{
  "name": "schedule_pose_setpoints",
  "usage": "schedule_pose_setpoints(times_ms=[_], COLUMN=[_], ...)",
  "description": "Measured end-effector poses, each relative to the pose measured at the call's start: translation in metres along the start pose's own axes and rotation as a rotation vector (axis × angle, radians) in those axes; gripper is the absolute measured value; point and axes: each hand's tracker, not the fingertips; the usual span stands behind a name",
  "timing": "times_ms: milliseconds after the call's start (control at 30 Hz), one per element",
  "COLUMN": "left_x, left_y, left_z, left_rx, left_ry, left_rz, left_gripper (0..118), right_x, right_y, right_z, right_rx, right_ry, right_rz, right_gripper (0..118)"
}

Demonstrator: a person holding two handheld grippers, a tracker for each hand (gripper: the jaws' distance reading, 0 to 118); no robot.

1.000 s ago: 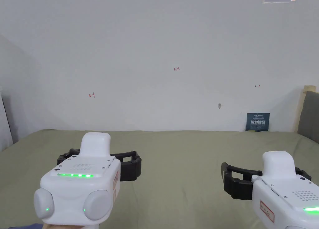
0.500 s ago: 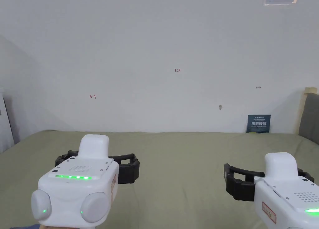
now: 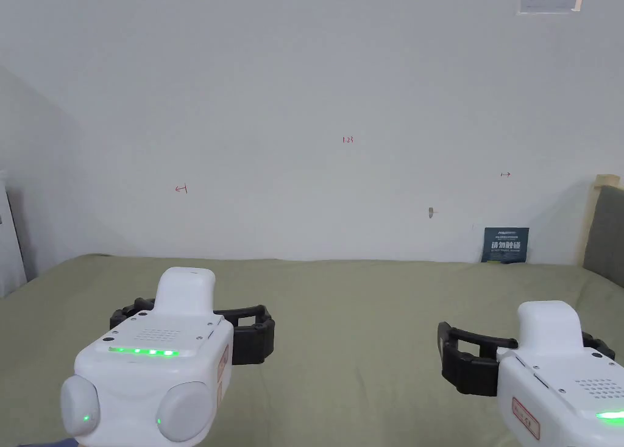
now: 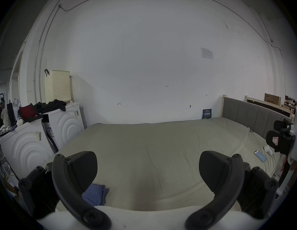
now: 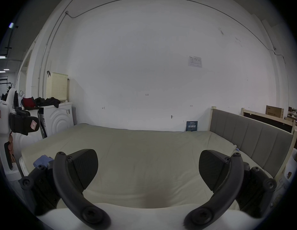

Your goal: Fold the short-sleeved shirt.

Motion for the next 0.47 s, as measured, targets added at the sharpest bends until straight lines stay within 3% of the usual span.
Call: schedule_pose_setpoints(times_ms=[467], left_x=[0.0002], left_y=[-0.0023], left_z=[-0.0015], left_rx=[-0.008], left_ry=[-0.003], left_rz=[0.005], left_gripper=[118], right_x=[0.0030], right_y=[-0.0016], right_z=[0.0000], right_rx=[-0.003], right_ry=[-0.002], right_rz=[-0.001], right_gripper=[118])
